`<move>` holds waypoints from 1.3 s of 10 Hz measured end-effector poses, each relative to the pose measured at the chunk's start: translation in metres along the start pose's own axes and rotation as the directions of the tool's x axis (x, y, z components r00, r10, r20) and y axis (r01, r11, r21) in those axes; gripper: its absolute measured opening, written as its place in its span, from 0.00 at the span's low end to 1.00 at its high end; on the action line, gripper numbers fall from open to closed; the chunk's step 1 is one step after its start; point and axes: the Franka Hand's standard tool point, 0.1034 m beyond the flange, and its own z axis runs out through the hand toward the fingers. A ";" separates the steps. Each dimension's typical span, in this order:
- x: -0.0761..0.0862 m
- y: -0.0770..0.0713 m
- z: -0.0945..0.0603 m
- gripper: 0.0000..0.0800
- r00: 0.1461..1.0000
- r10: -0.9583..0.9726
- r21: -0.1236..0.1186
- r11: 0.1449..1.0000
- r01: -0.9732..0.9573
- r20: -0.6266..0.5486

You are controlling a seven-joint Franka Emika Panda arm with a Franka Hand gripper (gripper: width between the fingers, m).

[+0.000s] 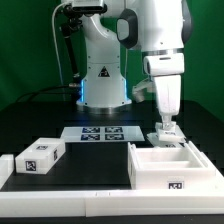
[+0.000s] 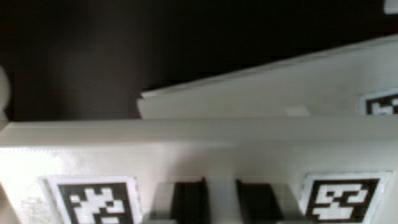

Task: Assemble cabinet

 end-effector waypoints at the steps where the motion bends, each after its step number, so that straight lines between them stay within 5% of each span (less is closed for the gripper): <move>1: -0.003 0.009 -0.002 0.09 1.000 -0.009 -0.003 1.000 0.009 0.002; 6: -0.005 0.009 -0.002 0.09 1.000 -0.004 -0.001 1.000 0.004 0.003; 10: 0.001 0.030 -0.002 0.09 1.000 -0.005 -0.006 1.000 0.005 -0.001; 13: 0.001 0.029 -0.001 0.09 1.000 0.000 -0.005 1.000 0.000 -0.001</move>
Offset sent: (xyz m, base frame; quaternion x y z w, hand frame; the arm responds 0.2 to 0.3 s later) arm 0.0000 0.0000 0.0000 0.0000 0.0000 0.0000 1.0000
